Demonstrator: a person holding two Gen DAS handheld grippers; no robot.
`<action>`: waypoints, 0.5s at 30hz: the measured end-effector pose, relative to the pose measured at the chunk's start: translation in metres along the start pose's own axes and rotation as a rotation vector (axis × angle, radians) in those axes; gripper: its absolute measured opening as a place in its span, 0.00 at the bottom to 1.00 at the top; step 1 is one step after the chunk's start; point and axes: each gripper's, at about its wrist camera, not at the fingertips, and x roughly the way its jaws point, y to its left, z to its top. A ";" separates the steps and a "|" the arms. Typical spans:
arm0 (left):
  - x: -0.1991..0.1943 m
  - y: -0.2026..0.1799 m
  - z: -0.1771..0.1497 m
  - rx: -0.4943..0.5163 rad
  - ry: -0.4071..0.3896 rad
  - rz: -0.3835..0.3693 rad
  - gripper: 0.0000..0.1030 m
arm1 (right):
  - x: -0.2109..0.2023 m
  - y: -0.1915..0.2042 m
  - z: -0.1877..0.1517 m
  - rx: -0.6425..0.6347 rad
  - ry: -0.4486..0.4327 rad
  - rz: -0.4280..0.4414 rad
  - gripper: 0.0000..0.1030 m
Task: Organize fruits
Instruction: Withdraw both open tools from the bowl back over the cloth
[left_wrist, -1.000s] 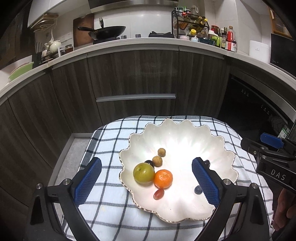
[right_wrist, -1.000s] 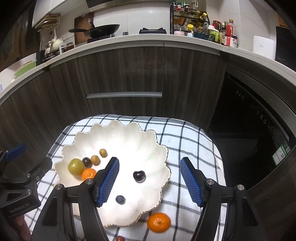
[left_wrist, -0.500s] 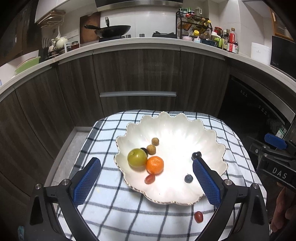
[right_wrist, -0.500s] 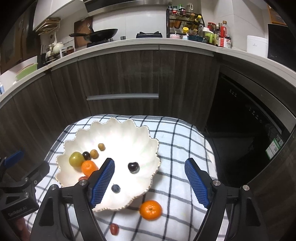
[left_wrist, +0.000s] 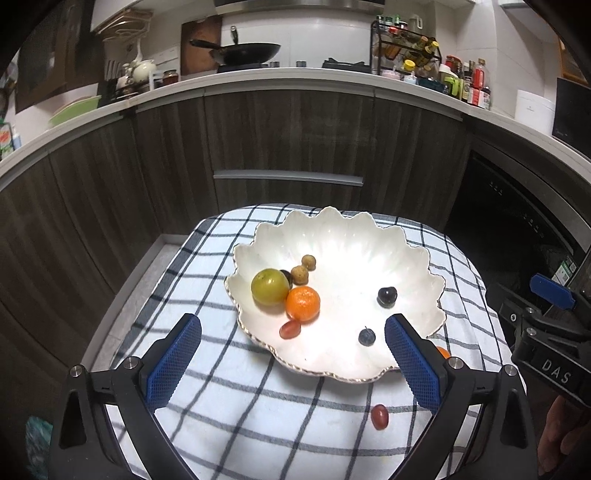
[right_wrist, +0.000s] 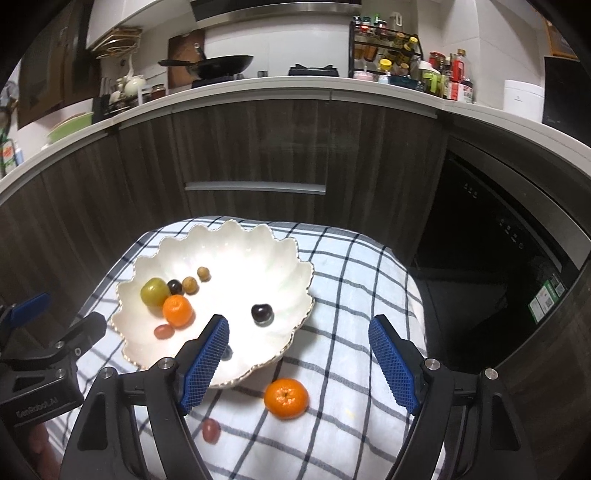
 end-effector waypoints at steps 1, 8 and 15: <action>-0.001 0.000 -0.002 -0.004 0.000 0.001 0.98 | 0.000 0.000 -0.001 -0.004 0.000 0.006 0.77; -0.012 -0.004 -0.016 -0.033 -0.005 0.016 0.98 | -0.003 0.000 -0.012 -0.043 -0.004 0.035 0.77; -0.014 -0.013 -0.031 -0.026 0.007 0.022 0.98 | -0.004 -0.008 -0.024 -0.055 0.005 0.053 0.77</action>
